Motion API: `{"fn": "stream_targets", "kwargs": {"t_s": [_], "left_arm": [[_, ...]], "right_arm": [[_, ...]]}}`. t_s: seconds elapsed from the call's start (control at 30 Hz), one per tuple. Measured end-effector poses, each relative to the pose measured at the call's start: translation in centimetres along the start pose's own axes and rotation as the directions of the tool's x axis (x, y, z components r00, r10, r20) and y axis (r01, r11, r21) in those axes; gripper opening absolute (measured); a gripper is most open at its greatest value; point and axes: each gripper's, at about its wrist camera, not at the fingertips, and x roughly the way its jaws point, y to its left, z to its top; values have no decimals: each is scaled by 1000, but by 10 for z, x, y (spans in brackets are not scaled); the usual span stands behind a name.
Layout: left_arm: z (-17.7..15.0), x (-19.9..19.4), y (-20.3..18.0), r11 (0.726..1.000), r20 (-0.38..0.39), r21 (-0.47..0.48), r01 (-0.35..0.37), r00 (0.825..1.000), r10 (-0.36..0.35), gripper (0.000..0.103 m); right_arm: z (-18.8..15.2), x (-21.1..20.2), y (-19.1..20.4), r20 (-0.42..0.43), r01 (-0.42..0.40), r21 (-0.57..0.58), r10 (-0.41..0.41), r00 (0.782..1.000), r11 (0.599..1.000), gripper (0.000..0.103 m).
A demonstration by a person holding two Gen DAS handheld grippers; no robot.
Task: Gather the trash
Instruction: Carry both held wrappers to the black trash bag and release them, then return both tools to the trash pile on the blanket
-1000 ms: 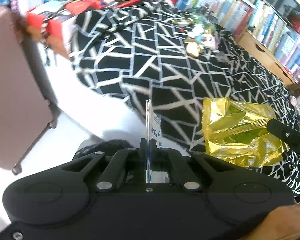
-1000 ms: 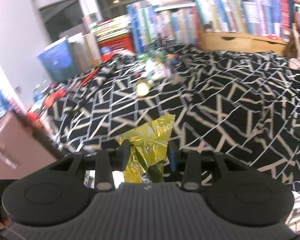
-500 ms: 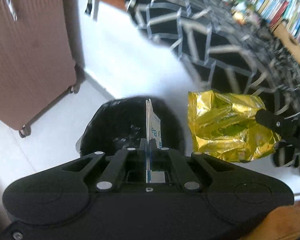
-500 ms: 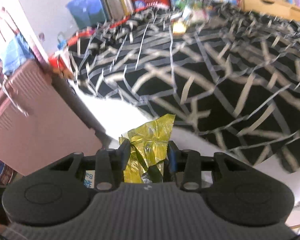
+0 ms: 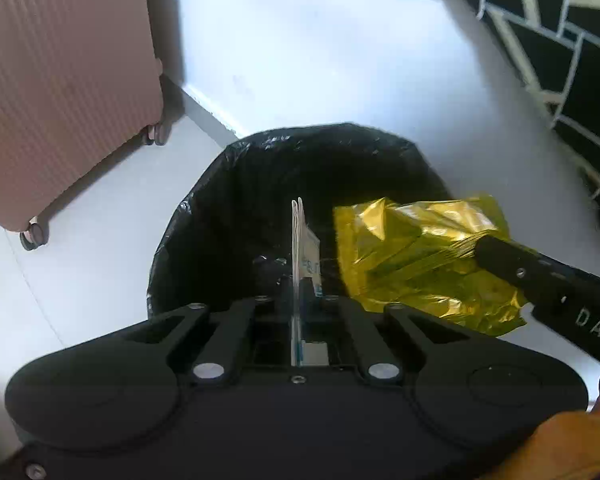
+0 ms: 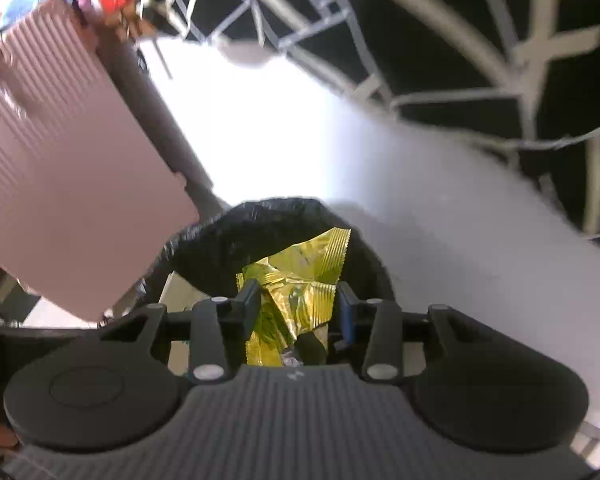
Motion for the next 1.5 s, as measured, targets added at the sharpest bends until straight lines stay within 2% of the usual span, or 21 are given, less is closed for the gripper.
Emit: {"fn": "stream_targets", "kwargs": {"t_s": [0.1,0.13,0.17,0.27,0.4,0.53,0.7,0.8,0.93,0.97,1.07,1.23,1.3,1.5], "left_arm": [[0,16,4,1000,21,2,-20,1000,19,25],[0,18,5,1000,27,5,-19,999,19,35],[0,19,6,1000,37,2,-20,999,20,41],[2,15,8,1000,41,-6,-17,999,17,47],[10,0,7,1000,32,-12,-23,999,24,48],[25,-31,-2,1000,40,17,-23,999,23,50],[53,-88,-24,997,59,73,-8,998,4,54],[76,-127,-41,994,80,107,9,997,-17,61],[112,-180,-67,985,139,170,20,989,-44,77],[122,-191,-74,982,157,186,24,986,-54,81],[155,-221,-92,971,198,234,58,974,-106,83],[209,-255,-123,947,238,290,135,949,-208,86],[226,-262,-138,934,256,326,146,937,-236,87],[265,-271,-186,898,282,407,169,911,-299,93]], "right_arm": [[-5,20,1,-17,-11,-35,10,1000,999,69],[-7,23,2,-19,-9,-50,8,1000,999,72],[-7,26,3,-21,-7,-63,5,1000,998,73],[-5,27,6,-37,26,-101,-30,999,995,73],[7,20,10,-70,41,-106,-48,996,994,73],[24,-12,10,-72,35,-85,-41,997,996,73],[60,-70,11,-40,51,-24,-52,998,998,73],[89,-114,9,4,81,24,-81,997,996,73],[128,-160,5,57,127,114,-134,989,985,73],[139,-172,4,70,139,135,-149,986,981,73],[165,-196,0,114,176,163,-196,974,971,73],[212,-225,-4,202,243,213,-286,937,946,73],[226,-235,-9,245,265,235,-321,915,935,73],[260,-249,-33,312,309,257,-381,870,916,73]]}}
